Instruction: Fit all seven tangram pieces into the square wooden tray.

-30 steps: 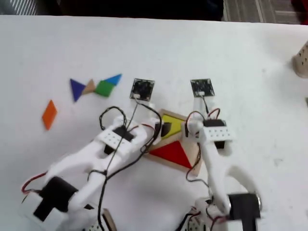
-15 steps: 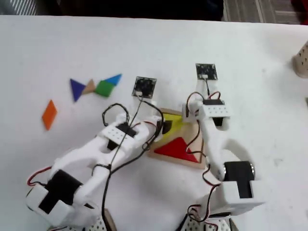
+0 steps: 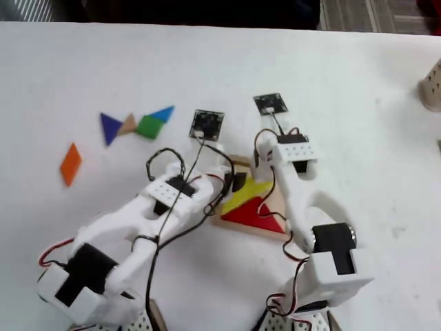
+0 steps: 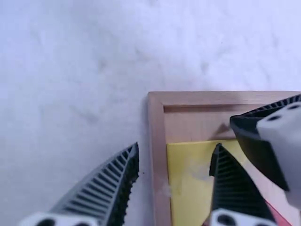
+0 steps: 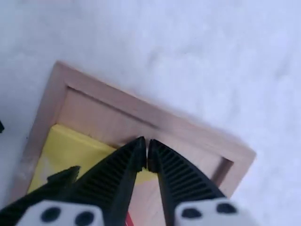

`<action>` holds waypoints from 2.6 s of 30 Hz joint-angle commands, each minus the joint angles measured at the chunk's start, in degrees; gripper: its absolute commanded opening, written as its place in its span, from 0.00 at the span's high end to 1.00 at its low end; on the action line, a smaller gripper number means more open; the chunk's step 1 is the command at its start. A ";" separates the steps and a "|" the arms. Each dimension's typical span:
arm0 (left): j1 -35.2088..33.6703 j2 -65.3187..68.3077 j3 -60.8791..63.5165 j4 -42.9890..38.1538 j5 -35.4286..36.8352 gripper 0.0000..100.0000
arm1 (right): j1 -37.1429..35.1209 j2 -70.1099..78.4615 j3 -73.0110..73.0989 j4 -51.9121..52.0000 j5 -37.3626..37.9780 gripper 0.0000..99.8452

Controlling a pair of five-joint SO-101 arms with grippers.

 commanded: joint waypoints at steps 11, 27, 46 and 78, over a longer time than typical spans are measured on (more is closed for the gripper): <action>-3.56 1.10 -5.63 -1.32 -3.25 0.74 | 4.53 -6.81 4.22 7.78 2.99 0.98; -1.54 9.36 -14.51 6.59 -10.90 0.74 | 4.97 -12.70 9.32 5.67 0.97 0.98; 1.54 1.98 -9.76 16.26 -15.82 0.74 | 4.00 -15.16 11.60 7.43 3.52 0.98; -5.58 -10.42 -3.60 22.07 -20.57 0.74 | -1.36 -13.32 9.67 -0.22 4.75 0.98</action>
